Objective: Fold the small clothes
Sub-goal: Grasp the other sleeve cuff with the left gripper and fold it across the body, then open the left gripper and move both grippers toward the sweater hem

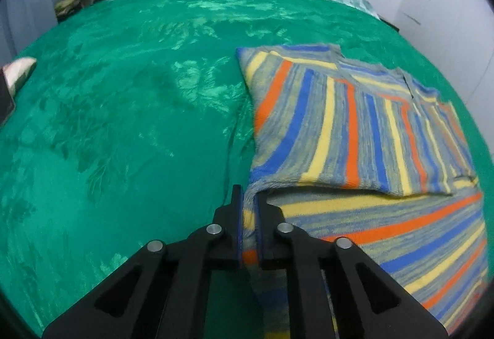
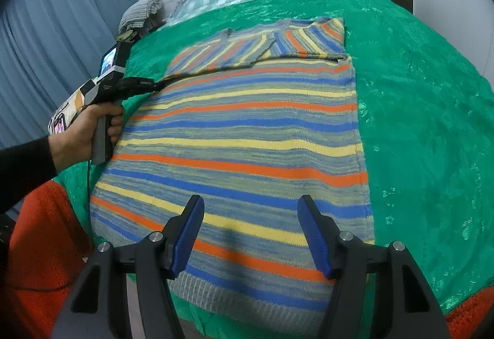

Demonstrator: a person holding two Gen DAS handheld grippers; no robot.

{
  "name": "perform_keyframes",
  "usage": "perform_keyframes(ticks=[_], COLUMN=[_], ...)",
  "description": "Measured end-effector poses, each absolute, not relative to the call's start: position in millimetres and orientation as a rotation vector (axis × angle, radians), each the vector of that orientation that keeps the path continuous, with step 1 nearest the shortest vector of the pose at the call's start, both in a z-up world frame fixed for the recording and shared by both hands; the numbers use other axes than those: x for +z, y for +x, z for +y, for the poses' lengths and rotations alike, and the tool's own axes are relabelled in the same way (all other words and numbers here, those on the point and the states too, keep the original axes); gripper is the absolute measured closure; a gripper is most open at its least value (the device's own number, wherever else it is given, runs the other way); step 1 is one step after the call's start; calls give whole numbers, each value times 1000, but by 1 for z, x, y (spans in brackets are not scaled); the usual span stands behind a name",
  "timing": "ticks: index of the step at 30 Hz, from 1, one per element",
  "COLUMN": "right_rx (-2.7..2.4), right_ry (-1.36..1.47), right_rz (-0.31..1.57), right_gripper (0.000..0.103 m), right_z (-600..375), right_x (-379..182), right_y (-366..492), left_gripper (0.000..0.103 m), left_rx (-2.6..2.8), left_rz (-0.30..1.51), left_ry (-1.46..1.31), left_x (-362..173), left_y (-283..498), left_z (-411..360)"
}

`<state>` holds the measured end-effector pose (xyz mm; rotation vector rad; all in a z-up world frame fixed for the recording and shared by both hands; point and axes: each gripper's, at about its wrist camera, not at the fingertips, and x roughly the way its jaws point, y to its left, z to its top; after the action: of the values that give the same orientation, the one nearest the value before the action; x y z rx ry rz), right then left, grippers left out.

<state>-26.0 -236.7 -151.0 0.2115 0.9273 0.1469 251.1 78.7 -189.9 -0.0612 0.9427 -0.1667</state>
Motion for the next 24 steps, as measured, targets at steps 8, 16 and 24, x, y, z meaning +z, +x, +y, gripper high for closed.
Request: perform_keyframes(ticks=[8, 16, 24], right_rx=[146, 126, 84], right_ry=[242, 263, 270], right_rz=[896, 900, 907], right_gripper=[40, 40, 40], right_z=[-244, -248, -260], right_x=[-144, -145, -144], right_y=[-28, -29, -29], left_gripper=[46, 43, 35], left_rx=[-229, -234, -190], left_rz=[857, 851, 919], left_ry=[25, -15, -45], left_x=[-154, -148, -156], left_y=[216, 271, 245], left_z=[74, 42, 68])
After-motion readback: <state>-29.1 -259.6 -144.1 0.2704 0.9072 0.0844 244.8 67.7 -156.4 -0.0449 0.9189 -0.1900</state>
